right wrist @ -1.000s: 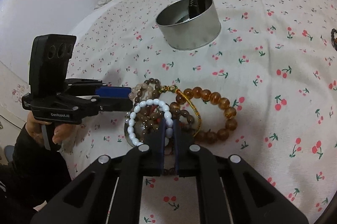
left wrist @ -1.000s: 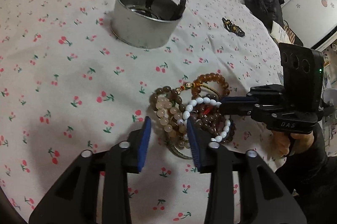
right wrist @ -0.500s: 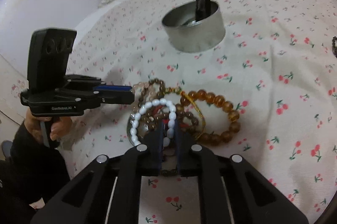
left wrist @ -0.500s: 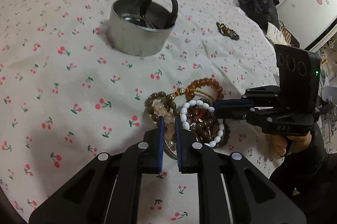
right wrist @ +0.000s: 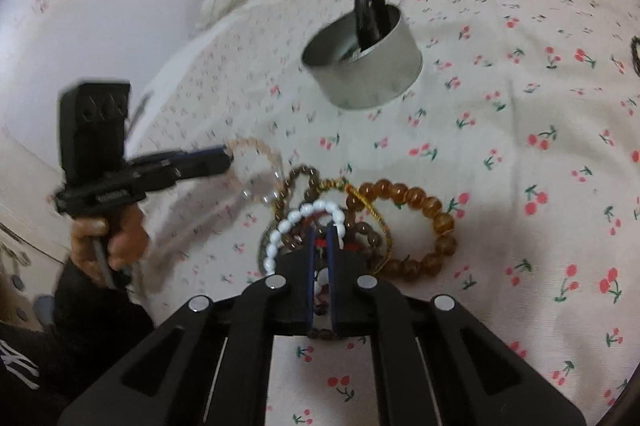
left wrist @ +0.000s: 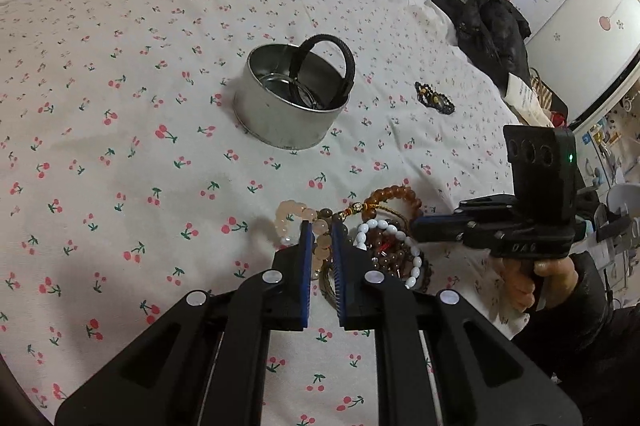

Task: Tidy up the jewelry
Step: 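Grasp the peach bead bracelet with the left gripper while the right holds the white bracelet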

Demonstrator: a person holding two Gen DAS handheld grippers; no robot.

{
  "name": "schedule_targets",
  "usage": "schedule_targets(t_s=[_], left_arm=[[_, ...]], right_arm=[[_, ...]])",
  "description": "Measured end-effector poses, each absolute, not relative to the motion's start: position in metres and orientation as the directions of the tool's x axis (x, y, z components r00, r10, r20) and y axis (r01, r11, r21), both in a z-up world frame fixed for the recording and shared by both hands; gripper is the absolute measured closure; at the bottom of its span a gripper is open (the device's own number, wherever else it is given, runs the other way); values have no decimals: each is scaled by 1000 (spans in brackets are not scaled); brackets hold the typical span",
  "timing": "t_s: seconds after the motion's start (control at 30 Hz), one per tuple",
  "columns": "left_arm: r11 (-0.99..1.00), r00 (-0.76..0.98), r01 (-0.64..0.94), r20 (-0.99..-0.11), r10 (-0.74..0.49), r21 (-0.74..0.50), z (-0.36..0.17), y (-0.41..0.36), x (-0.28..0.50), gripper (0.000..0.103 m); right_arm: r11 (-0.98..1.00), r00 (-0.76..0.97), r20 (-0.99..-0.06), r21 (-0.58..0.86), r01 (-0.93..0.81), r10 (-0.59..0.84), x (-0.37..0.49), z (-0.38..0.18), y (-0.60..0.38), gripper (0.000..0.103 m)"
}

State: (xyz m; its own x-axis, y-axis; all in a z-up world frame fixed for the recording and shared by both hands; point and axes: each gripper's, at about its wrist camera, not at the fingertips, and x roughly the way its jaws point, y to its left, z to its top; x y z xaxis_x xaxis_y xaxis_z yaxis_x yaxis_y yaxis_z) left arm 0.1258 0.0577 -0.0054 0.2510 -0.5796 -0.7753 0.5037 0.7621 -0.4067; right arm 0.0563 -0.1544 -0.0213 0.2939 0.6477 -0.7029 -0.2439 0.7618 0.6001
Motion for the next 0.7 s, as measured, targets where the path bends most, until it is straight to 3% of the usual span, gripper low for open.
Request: schedule_targets(t_s=[0.03, 0.07, 0.17, 0.23, 0.7], left_arm=[[762, 251, 503, -775, -580, -408, -6, 58, 125, 94], [762, 251, 503, -774, -581, -408, -5, 58, 125, 94], [763, 252, 499, -774, -580, -409, -6, 58, 125, 94], [765, 251, 498, -776, -579, -409, -7, 57, 126, 94], [764, 248, 497, -776, -580, -412, -6, 55, 126, 94]], right_arm=[[767, 286, -712, 588, -255, 641, 56, -22, -150, 66], [778, 289, -723, 570, -263, 628, 55, -21, -146, 61], [802, 303, -746, 517, -299, 593, 51, -20, -137, 71], [804, 310, -744, 516, -296, 592, 52, -20, -139, 95], [797, 286, -746, 535, -278, 601, 55, -26, -140, 92]])
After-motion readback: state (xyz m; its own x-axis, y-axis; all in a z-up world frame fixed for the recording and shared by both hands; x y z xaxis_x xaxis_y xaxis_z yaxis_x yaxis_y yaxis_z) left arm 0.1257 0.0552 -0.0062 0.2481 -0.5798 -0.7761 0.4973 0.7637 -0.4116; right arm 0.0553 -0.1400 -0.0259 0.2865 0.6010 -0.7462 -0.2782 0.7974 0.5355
